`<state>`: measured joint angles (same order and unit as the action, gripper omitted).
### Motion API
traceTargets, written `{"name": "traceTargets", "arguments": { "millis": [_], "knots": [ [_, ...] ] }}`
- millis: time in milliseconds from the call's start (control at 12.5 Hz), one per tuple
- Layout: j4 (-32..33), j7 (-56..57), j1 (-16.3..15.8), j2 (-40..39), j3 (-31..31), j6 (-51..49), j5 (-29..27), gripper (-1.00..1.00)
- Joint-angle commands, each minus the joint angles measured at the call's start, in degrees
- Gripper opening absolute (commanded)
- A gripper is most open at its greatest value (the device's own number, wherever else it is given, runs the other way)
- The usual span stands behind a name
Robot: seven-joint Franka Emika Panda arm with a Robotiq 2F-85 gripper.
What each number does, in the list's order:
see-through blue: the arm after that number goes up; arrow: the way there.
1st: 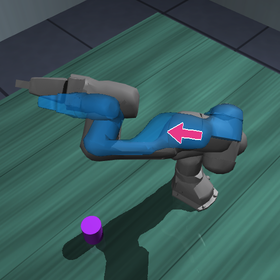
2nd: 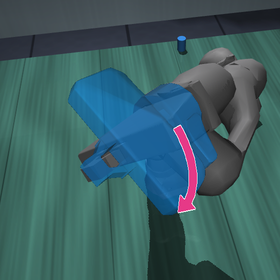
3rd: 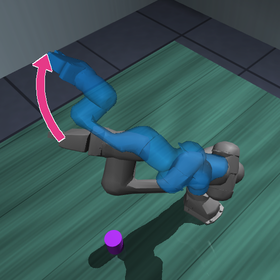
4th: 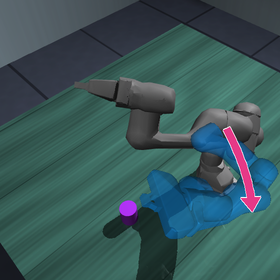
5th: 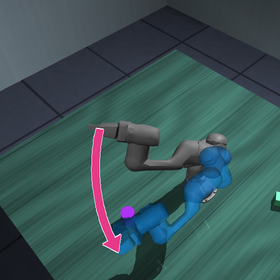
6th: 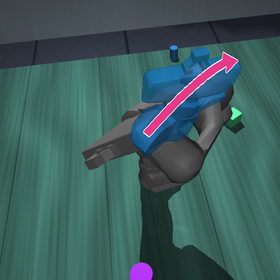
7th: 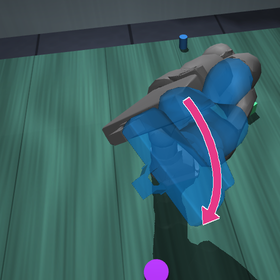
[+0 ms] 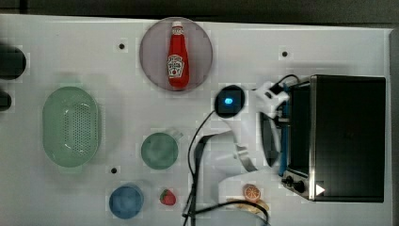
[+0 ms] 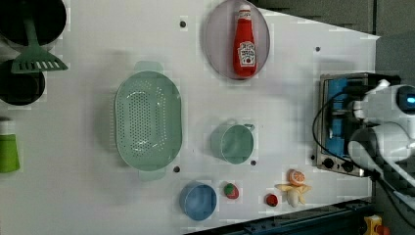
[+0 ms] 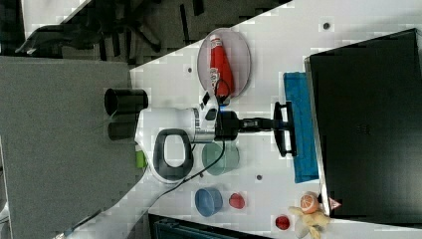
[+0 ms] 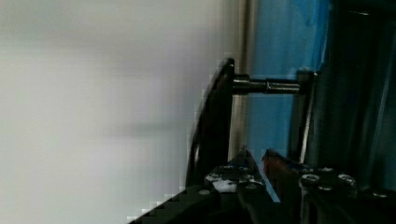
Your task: Flap open oven.
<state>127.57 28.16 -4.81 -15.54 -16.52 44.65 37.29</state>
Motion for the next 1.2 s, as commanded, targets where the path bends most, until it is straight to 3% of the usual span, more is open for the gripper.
{"name": "traceTargets", "arguments": {
  "millis": [80,880,1200],
  "knots": [
    [1.0,-11.5,-4.4,-5.0,1.1,1.2,0.6,-0.65],
    [-1.5,-15.5,-6.8,-14.6,1.2,6.8,0.5,-0.65],
    [-3.1,-16.7,-7.6,-14.8,1.6,6.5,-0.1,-0.65]
  ]
}}
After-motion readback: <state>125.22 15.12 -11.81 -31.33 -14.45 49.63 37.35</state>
